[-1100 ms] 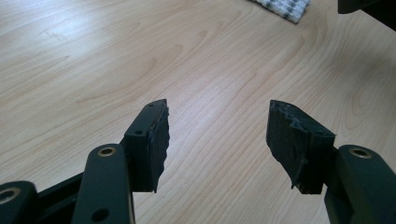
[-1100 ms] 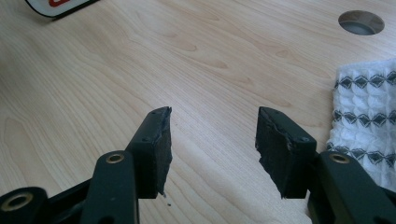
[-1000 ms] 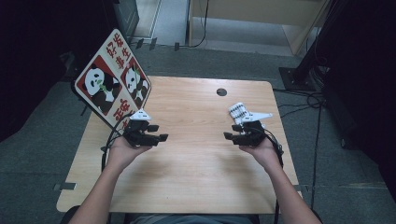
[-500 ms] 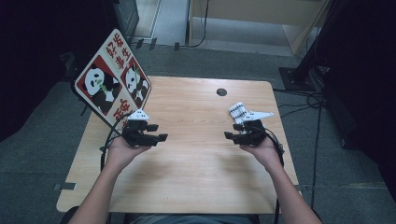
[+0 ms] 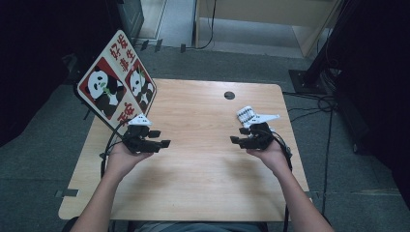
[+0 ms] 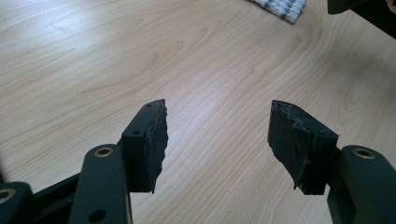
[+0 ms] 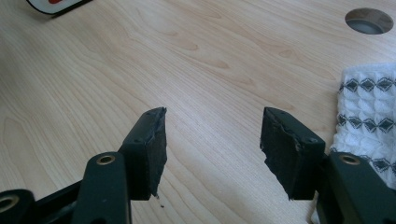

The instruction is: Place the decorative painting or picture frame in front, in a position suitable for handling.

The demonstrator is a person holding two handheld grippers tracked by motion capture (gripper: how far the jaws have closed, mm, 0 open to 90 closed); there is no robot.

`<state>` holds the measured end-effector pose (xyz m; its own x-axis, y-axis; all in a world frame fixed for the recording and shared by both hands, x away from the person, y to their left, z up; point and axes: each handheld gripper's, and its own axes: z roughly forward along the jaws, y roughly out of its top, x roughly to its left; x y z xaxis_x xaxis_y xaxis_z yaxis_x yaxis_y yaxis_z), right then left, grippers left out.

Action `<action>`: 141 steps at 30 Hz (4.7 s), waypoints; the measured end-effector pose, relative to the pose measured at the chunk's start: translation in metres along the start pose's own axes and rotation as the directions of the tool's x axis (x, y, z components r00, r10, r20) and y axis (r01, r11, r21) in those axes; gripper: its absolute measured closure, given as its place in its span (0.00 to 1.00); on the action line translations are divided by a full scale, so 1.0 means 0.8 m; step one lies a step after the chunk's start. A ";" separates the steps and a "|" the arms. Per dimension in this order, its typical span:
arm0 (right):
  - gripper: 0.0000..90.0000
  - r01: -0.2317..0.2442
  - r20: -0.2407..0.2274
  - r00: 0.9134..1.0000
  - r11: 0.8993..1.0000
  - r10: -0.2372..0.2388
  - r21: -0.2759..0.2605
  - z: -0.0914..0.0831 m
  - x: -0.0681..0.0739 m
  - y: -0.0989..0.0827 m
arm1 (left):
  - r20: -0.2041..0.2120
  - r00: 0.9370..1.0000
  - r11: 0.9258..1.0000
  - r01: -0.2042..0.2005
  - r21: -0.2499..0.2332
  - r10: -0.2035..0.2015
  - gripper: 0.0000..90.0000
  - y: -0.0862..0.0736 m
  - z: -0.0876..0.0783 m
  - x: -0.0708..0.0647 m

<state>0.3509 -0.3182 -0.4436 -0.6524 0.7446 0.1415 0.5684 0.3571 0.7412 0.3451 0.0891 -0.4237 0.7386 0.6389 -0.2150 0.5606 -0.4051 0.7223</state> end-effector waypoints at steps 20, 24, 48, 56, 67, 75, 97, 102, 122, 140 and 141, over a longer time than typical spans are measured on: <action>0.47 0.012 0.002 1.000 1.000 -0.012 0.028 0.002 0.002 -0.001 | -0.001 1.000 1.000 -0.015 0.019 0.015 0.43 0.002 -0.028 0.006; 0.47 0.016 0.003 1.000 0.999 -0.016 0.035 0.002 0.002 -0.001 | 0.001 1.000 1.000 0.001 0.008 -0.001 0.43 0.002 -0.036 0.010; 0.47 0.069 -0.045 0.997 0.996 -0.066 0.056 0.028 0.010 0.019 | -0.071 0.993 0.995 0.086 -0.049 -0.089 0.43 -0.027 -0.088 0.022; 0.47 0.075 -0.053 0.996 0.995 -0.072 0.065 0.036 0.014 0.025 | -0.098 0.987 0.990 0.121 -0.076 -0.128 0.44 -0.036 -0.116 0.031; 0.47 0.064 -0.040 0.997 0.995 -0.062 0.071 0.031 0.012 0.021 | -0.147 0.975 0.984 0.157 -0.089 -0.169 0.44 -0.046 -0.146 0.051; 0.47 0.063 -0.027 0.998 0.995 -0.061 0.074 0.027 0.010 0.017 | -0.157 0.960 0.969 0.212 -0.127 -0.231 0.44 -0.050 -0.167 0.067; 0.48 0.066 0.002 0.998 0.994 -0.067 0.084 0.017 0.011 0.006 | -0.175 0.936 0.944 0.273 -0.183 -0.305 0.44 -0.003 -0.198 0.104; 0.48 0.062 0.007 0.998 0.996 -0.063 0.070 0.014 0.007 0.006 | -0.195 0.936 0.950 0.262 -0.173 -0.293 0.44 0.026 -0.209 0.110; 0.48 0.049 0.012 0.999 0.996 -0.050 0.074 0.008 0.002 0.002 | -0.290 0.922 0.967 0.251 -0.054 -0.256 0.45 0.122 -0.214 0.152; 0.48 0.047 0.013 0.999 0.995 -0.049 0.084 0.007 0.000 -0.001 | -0.277 0.914 0.950 0.312 0.018 -0.296 0.49 0.189 -0.210 0.197; 0.48 0.045 0.013 0.999 0.995 -0.046 0.085 0.006 0.000 -0.001 | -0.274 0.915 0.949 0.315 0.023 -0.297 0.49 0.192 -0.208 0.200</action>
<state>0.3533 -0.3158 -0.4473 -0.6709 0.7349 0.0985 0.5794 0.4367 0.6882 0.4874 0.2377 -0.2377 0.4066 0.8838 -0.2312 0.7734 -0.1983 0.6021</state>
